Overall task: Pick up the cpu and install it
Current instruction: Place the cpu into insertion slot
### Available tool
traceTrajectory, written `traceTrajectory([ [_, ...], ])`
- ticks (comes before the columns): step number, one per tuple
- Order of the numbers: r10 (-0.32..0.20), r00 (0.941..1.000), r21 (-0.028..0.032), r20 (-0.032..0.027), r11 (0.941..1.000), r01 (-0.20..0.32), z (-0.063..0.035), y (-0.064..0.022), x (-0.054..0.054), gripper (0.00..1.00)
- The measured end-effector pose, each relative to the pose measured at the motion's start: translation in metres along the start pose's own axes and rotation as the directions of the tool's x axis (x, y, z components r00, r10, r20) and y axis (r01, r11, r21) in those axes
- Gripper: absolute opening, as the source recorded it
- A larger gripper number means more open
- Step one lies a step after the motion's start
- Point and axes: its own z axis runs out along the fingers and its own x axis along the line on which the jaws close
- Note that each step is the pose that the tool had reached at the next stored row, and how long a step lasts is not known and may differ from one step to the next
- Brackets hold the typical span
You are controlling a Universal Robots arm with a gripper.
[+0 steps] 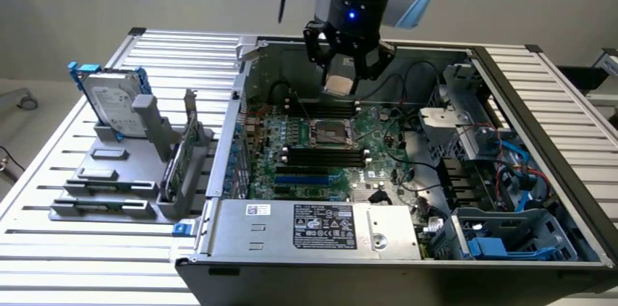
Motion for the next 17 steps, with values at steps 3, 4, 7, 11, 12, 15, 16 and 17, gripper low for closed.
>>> traceTrajectory([
  [3,0.051,0.9987,-0.0035,0.0029,0.9987,-0.051,0.0000,0.0000,0.0000,0.55],
  [4,0.067,0.9977,-0.0047,0.0038,0.9977,-0.067,0.0001,0.0000,0.0000,0.55],
  [7,0.119,0.9929,-0.0084,0.0065,0.9929,-0.119,0.0001,0.0000,0.0000,0.55],
  [11,0.188,0.9821,-0.0136,0.0098,0.9821,-0.188,0.0003,0.0000,0.0000,0.55],
  [12,0.205,0.9786,-0.0152,0.0106,0.9786,-0.205,0.0004,0.0000,0.0000,0.55],
  [15,0.256,0.9667,-0.0192,0.0128,0.9666,-0.255,0.0005,0.0000,0.0000,0.55],
  [16,0.272,0.9621,-0.0205,0.0135,0.9621,-0.272,0.0006,0.0000,0.0000,0.55],
  [17,0.289,0.9571,-0.0220,0.0141,0.9570,-0.289,0.0008,-0.0001,0.0000,0.55],
])
